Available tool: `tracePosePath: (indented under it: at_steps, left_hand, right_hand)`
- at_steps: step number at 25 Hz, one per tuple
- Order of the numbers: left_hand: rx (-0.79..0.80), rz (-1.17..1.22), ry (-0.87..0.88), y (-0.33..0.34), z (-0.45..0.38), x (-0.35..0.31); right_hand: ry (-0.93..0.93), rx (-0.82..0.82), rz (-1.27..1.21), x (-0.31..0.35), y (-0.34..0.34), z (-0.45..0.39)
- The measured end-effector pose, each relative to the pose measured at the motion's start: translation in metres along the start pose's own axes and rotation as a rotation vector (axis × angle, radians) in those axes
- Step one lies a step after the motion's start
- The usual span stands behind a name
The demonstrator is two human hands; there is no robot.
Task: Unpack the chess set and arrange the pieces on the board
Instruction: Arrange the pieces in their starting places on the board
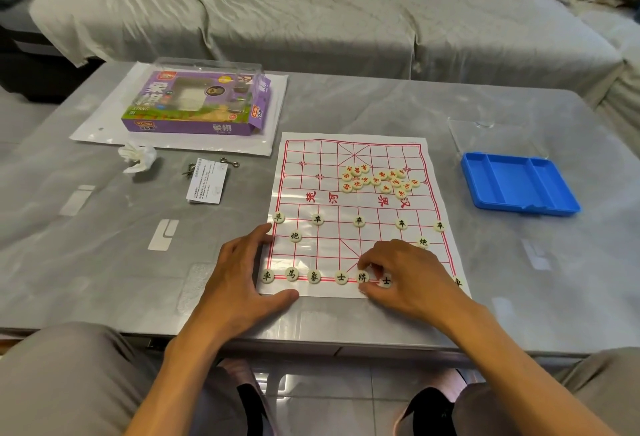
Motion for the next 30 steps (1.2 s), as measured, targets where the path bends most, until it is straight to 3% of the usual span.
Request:
tracePosePath:
  at_steps: [6, 11, 30]
  left_hand:
    - [-0.019, -0.008, 0.024, 0.000, 0.000, 0.001]
    - [-0.023, 0.002, 0.030, 0.000, 0.000, -0.002]
    - [-0.069, -0.009, 0.018, -0.003, 0.001, -0.001]
  right_hand:
    - [0.274, -0.348, -0.074, -0.054, -0.039, 0.072]
    - [0.497, -0.201, 0.079, -0.094, -0.006, 0.129]
    - [0.533, 0.072, 0.351, -0.081, 0.027, 0.139]
Point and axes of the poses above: each hand's wrist, its own z-axis away from the middle knuckle, its own y-axis out of the palm, x = y × z, the point moved 10 cm from there along -z, towards the middle knuckle, and after that the axes turned 8 degrees about z, right-handed, at the moved point
